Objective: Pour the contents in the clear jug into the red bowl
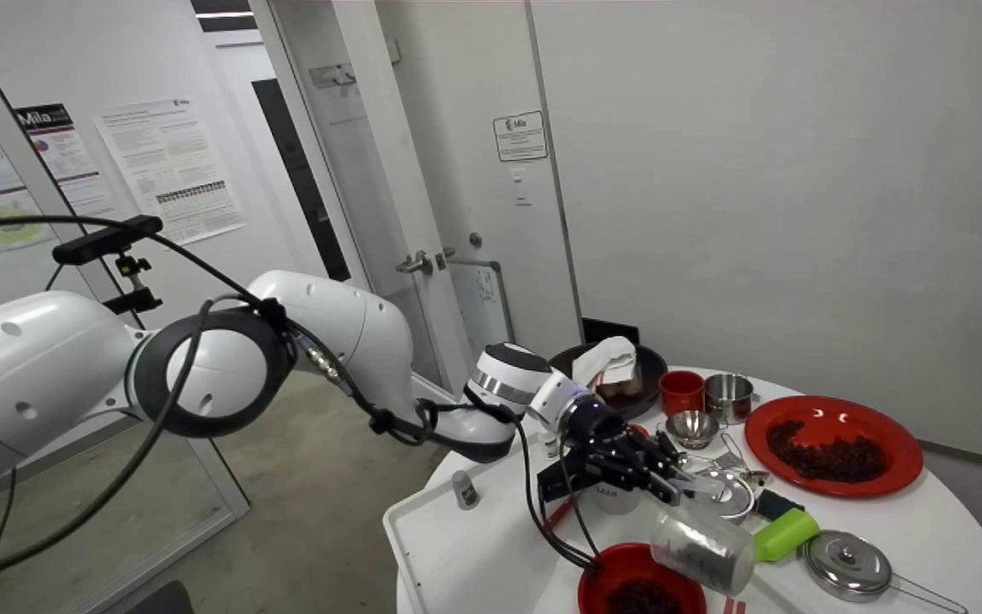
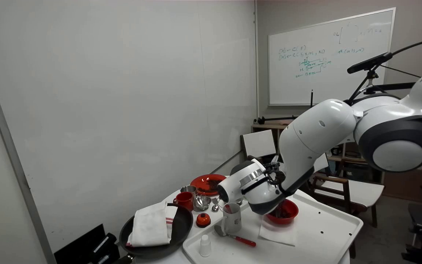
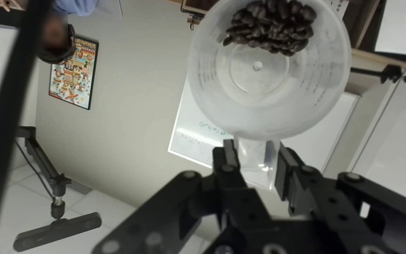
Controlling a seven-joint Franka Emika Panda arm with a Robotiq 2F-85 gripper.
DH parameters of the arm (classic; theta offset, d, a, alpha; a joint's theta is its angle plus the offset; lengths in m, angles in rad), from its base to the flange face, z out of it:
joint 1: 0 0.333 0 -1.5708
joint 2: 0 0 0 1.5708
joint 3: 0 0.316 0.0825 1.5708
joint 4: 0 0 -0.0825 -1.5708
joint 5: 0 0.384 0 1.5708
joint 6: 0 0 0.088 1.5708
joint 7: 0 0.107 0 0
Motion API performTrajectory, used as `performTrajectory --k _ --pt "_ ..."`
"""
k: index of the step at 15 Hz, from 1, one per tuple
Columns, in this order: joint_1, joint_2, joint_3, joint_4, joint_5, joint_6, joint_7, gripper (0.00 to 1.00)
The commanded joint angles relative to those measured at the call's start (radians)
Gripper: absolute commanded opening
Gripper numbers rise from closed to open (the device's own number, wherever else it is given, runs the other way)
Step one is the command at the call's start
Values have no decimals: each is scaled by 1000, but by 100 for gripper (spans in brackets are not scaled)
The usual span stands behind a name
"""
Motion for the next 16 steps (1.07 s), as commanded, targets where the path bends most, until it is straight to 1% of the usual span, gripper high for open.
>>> performTrajectory --k 1,4,10,13,16 --pt "-37 -10 45 13 31 58 -103 9" --pt "-60 -11 76 13 56 83 -167 9" --pt "-137 -31 172 1 140 183 -345 9" --pt "-168 -30 208 11 187 182 -419 9" --pt "-186 -33 230 25 217 170 -458 9"
